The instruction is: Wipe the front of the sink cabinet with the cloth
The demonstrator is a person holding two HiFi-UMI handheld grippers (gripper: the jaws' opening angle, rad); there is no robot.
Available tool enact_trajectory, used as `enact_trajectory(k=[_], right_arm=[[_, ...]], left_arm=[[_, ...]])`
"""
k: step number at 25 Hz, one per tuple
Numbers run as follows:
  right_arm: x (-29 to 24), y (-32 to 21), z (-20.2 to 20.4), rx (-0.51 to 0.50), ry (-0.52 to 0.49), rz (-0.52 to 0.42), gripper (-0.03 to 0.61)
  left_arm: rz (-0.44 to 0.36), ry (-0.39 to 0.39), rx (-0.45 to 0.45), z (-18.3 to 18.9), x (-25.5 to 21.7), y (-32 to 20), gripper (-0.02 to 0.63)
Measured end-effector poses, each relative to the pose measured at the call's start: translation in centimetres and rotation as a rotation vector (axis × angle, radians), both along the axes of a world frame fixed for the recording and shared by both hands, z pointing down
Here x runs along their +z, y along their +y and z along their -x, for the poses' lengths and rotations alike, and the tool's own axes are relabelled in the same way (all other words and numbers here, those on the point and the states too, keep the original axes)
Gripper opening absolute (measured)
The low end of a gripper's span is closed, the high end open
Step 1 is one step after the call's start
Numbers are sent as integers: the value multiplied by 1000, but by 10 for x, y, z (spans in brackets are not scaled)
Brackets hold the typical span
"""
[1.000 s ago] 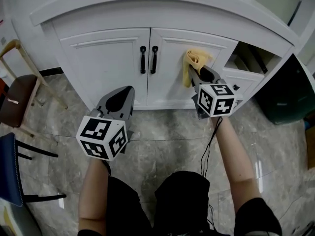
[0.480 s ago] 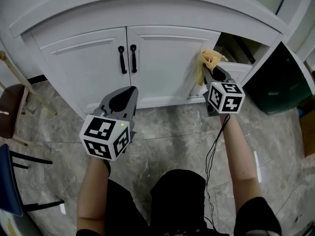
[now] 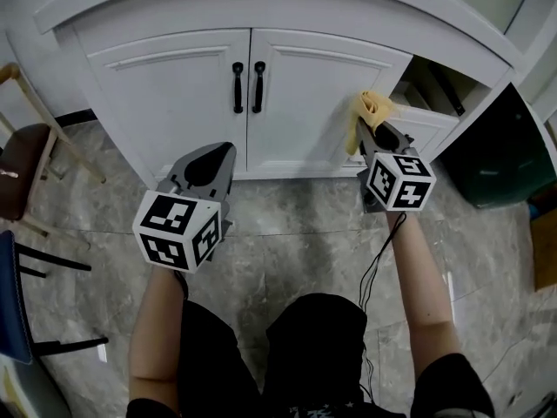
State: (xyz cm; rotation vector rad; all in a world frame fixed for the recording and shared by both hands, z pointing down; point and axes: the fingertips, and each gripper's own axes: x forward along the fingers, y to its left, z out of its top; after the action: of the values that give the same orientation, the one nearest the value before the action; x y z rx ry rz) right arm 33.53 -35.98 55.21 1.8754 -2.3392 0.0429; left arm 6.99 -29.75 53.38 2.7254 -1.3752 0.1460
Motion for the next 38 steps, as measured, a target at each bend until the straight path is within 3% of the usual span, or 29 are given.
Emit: enact_trajectory(k=[10, 15, 19, 27, 38], right_arm=[[41, 3, 148, -285, 27, 14, 84], [68, -4, 188, -350, 64, 36, 85], [82, -18, 200, -342, 71, 62, 84], [80, -33, 164, -243, 18, 51, 84], [84, -30, 44, -40, 13, 60, 84]], left_arm=[[4, -10, -126, 62, 11, 13, 14], [13, -50, -141, 77, 20, 19, 14], [20, -64, -148, 83, 26, 22, 15], [25, -67, -132, 70, 28, 20, 14], [44, -50, -32, 5, 36, 8, 14]])
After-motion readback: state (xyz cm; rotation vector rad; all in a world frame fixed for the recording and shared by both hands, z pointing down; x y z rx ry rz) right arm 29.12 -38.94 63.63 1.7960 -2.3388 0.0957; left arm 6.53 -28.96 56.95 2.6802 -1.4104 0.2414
